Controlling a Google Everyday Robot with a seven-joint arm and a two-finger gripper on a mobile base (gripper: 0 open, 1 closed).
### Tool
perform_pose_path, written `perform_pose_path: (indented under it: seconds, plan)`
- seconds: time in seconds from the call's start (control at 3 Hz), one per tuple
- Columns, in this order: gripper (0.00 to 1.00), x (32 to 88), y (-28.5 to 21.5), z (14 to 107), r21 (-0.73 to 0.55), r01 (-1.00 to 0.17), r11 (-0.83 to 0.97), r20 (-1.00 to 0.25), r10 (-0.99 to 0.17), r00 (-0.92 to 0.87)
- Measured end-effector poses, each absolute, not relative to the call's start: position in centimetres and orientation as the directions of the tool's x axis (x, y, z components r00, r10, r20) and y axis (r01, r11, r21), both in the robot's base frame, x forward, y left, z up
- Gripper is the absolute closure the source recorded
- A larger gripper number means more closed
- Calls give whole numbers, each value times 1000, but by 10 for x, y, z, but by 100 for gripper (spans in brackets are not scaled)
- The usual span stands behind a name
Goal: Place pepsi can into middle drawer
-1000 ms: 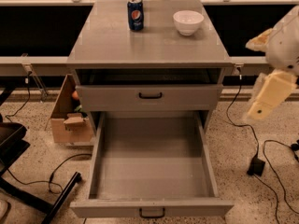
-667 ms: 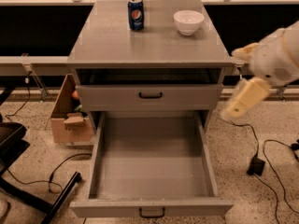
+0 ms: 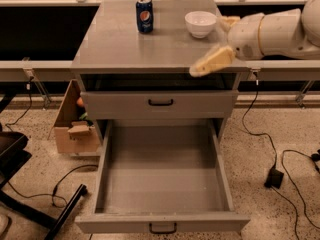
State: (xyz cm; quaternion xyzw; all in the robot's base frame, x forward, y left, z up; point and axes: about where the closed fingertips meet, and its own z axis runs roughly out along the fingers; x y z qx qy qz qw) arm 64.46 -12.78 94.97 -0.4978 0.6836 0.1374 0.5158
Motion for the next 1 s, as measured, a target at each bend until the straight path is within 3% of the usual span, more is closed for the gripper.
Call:
perform_pose_path:
  seconds: [0.33, 1.0]
  plan:
    - [0, 701, -107, 982, -350, -745, 569, -897, -433, 90]
    - [0, 715, -115, 994, -369, -692, 620, -902, -419, 105]
